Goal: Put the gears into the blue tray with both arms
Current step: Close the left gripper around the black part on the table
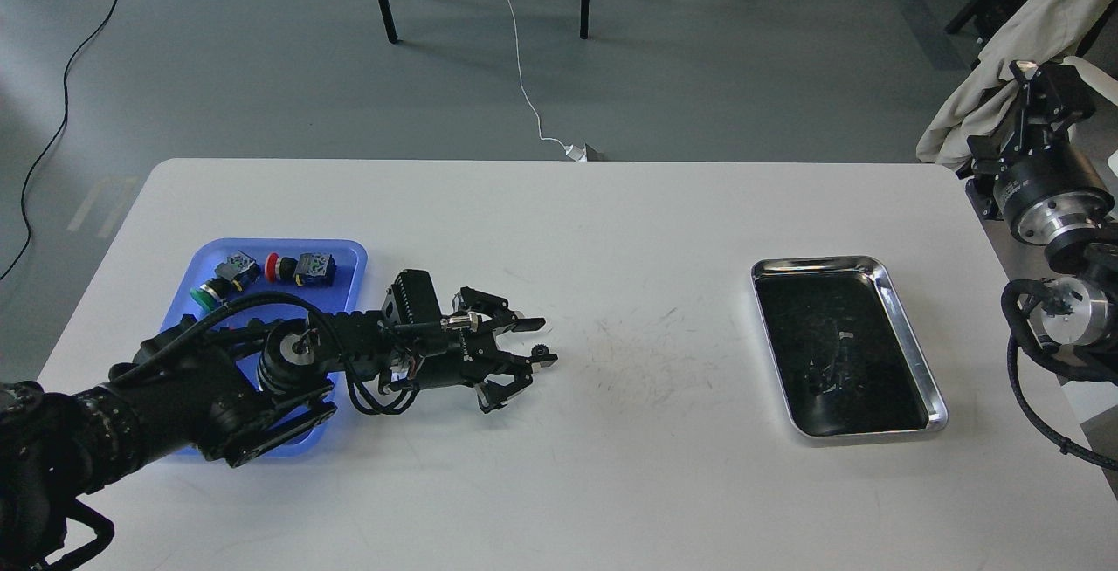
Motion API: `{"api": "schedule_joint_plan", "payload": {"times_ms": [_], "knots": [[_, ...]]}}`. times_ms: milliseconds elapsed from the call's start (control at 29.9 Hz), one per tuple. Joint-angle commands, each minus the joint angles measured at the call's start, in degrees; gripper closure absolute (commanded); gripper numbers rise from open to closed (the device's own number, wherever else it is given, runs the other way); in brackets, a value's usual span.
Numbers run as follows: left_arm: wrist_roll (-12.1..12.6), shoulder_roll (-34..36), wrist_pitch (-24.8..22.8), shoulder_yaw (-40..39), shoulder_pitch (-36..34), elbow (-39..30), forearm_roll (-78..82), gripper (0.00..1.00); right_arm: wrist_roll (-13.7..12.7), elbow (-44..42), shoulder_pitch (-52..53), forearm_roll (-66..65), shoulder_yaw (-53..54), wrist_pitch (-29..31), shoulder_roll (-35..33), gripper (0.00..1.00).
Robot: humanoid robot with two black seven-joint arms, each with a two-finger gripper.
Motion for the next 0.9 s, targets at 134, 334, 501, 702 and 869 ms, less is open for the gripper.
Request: {"api": "schedule_joint_plan", "payload": {"times_ms": [134, 334, 501, 702, 869], "knots": [[0.0, -0.1, 0.0, 0.1, 0.6, -0.1, 0.0, 0.57, 0.0, -0.3, 0.0, 0.0, -0.2, 0.1, 0.1, 0.01], [0.0, -0.1, 0.0, 0.1, 1.2, 0.0, 0.0, 0.57, 0.0, -0.6, -0.3, -0.1, -0.4, 0.1, 0.2, 0.01], [0.0, -0.2, 0.0, 0.0, 1.3, 0.0, 0.0, 0.63, 0.0, -0.6, -0.3, -0.1, -0.4, 0.1, 0.2, 0.01], [0.0, -0.4, 0.0, 0.0, 1.3, 0.0, 0.0, 0.66, 0.0, -0.6, -0.5, -0.1, -0.4, 0.1, 0.1, 0.01], [0.0, -1.2, 0.0, 0.1, 1.4, 0.5, 0.0, 0.68, 0.0, -0.6, -0.5, -0.2, -0.4, 0.1, 0.2, 0.01]]}}
